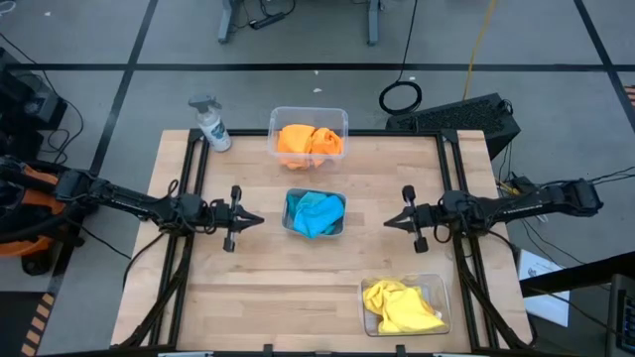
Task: Sort microfiber towel by color & place in baskets
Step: Return to Home Position
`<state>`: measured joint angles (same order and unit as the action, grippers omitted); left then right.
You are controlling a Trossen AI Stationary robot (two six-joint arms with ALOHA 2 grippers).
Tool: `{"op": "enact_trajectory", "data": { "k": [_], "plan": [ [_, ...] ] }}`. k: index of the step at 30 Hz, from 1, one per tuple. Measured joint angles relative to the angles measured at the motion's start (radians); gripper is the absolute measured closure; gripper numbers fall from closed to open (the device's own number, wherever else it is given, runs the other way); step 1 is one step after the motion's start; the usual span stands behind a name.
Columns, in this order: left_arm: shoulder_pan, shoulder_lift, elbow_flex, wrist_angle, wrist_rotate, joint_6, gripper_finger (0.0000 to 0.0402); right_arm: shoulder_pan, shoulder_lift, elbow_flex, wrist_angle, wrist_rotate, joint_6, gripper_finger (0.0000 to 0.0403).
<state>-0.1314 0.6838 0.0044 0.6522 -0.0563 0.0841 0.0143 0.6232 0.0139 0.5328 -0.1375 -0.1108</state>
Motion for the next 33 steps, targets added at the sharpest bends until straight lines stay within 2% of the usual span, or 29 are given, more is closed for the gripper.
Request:
{"op": "enact_trajectory", "data": {
  "k": [9,18,22,33],
  "plan": [
    [0.0,-0.01,0.0,-0.004,-0.008,0.0,0.038,0.0,-0.15,0.0,-0.155,0.001,0.047,0.0403],
    [0.0,-0.025,0.0,-0.011,-0.011,-0.001,0.038,0.0,-0.275,0.0,-0.246,0.019,0.044,0.0403],
    [0.0,-0.025,0.0,-0.011,-0.011,-0.001,0.038,0.001,-0.335,0.0,-0.288,0.068,0.03,0.0403],
    [0.0,-0.025,0.0,-0.011,-0.012,-0.004,0.038,0.0,-0.489,0.0,-0.402,0.057,-0.009,0.0403]
  ]
}}
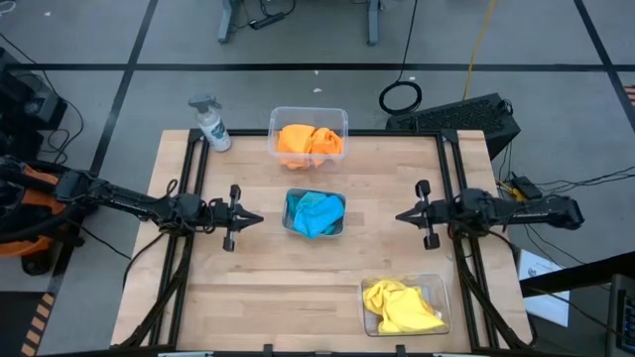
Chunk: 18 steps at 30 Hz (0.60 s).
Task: Sort microfiber towel by color & place in baskets
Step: Return to Home Position
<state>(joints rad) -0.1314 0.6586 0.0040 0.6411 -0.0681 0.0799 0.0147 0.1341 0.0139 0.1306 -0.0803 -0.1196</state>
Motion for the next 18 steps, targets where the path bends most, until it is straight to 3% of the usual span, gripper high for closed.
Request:
{"op": "enact_trajectory", "data": {
  "k": [4,9,18],
  "plan": [
    [0.0,0.0,0.0,0.001,-0.002,0.0,0.038,0.0,-0.061,0.0,-0.041,0.001,-0.024,0.0403],
    [0.001,-0.012,0.0,0.005,-0.076,-0.01,0.038,0.0,-0.132,0.001,-0.101,0.005,-0.031,0.0403],
    [0.0,-0.123,0.0,-0.058,-0.071,0.012,0.038,0.0,-0.129,0.002,-0.104,0.011,-0.017,0.0403]
  ]
}}
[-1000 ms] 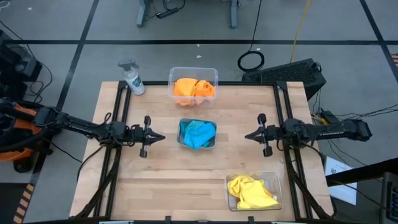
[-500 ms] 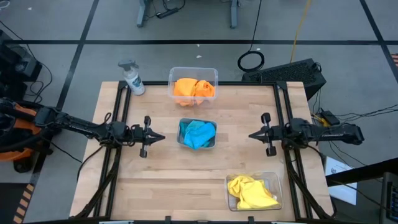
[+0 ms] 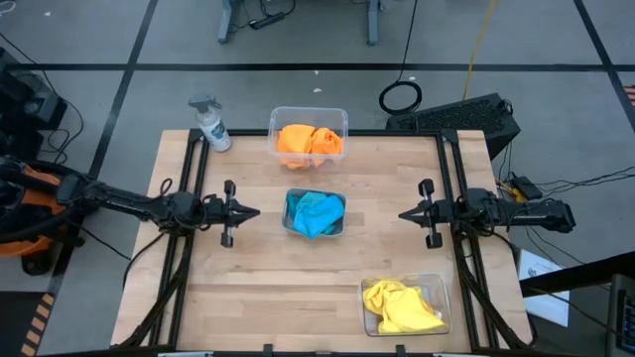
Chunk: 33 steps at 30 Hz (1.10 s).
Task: Sort microfiber towel by color & place in baskets
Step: Return to Home Position
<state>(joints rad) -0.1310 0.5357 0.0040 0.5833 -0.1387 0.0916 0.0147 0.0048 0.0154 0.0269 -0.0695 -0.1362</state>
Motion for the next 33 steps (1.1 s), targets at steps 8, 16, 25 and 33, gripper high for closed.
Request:
{"op": "enact_trajectory", "data": {
  "k": [8,16,25,33],
  "plan": [
    [0.0,-0.11,0.0,-0.138,0.005,-0.008,0.038,0.0,0.004,0.0,-0.001,0.0,0.02,0.0403],
    [0.0,-0.214,0.0,-0.279,0.005,-0.03,0.038,0.0,0.004,0.0,-0.001,0.0,0.02,0.0403],
    [0.0,-0.375,0.0,-0.455,0.005,-0.032,0.038,0.0,0.004,0.0,-0.001,-0.001,0.02,0.0403],
    [0.0,-0.536,0.0,-0.54,0.005,0.019,0.038,0.0,0.004,0.0,-0.001,-0.002,0.02,0.0403]
  ]
}}
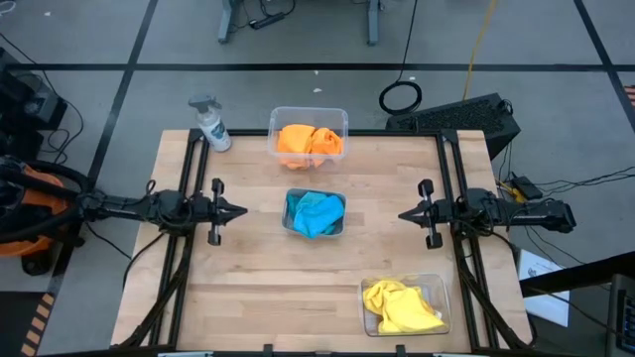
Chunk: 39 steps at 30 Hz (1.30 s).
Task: Sort microfiber towel by color & place in baskets
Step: Return to Home Position
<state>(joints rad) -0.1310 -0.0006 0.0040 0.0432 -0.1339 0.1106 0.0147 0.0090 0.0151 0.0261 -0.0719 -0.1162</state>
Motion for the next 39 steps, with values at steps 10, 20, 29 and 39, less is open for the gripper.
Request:
{"op": "enact_trajectory", "data": {
  "k": [10,20,29,39],
  "plan": [
    [0.036,0.002,0.0,-0.008,0.006,-0.019,0.038,0.0,0.002,-0.001,0.004,-0.005,0.0,0.0403],
    [0.053,0.009,0.0,-0.014,0.018,-0.018,0.038,0.0,0.002,-0.001,0.005,-0.004,0.0,0.0403],
    [0.062,0.018,0.001,-0.025,0.059,-0.052,0.038,0.0,0.002,-0.001,0.005,-0.004,0.0,0.0403],
    [0.058,0.002,0.001,-0.029,0.165,-0.13,0.0396,0.0,0.002,-0.001,0.006,-0.004,0.0,0.0403]
  ]
}}
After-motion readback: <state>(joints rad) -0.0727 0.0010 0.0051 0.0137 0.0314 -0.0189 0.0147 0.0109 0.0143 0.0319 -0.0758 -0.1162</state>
